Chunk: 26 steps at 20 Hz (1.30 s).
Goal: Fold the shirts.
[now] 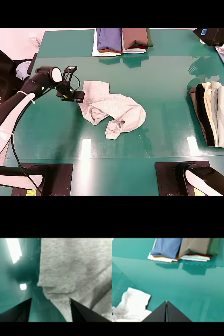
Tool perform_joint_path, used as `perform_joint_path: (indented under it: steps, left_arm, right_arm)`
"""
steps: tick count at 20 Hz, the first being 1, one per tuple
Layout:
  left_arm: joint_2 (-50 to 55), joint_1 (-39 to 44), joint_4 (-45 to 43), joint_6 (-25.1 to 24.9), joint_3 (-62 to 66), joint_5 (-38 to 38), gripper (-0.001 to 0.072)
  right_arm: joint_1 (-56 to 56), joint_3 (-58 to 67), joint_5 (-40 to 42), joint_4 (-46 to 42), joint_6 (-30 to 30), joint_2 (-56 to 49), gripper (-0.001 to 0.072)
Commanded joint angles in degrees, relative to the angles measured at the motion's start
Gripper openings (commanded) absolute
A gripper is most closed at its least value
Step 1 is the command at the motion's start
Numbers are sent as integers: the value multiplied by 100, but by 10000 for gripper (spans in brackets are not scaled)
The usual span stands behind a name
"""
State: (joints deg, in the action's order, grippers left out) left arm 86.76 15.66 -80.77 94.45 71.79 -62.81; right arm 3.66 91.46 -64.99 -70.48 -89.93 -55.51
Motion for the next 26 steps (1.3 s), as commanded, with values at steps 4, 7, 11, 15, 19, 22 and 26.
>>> perform_joint_path:
  steps: [4,7,11,15,19,22,26]
  left_arm:
    - [262,-59,717,4,-280,485,475]
    - [256,-59,710,-313,-17,310,19]
    - [256,-59,691,-496,549,-44,21]
    - [256,-59,669,-498,645,-129,21]
    - [256,-59,667,-632,645,-129,21]
    - [256,-59,664,-710,645,-151,21]
    - [256,-59,667,-758,645,-184,21]
  right_arm:
    - [-4,-13,-140,-2,0,0,14]
    - [-4,-13,-529,-155,-9,-74,13]
    - [-4,-256,-1821,-780,-372,-621,14]
    - [205,-2046,-1283,-728,-651,-1029,16]
    - [752,-3353,-138,-164,-662,-1641,521]
    - [1106,-3534,304,46,-667,-2168,497]
    - [1305,-3530,487,33,-669,-2540,434]
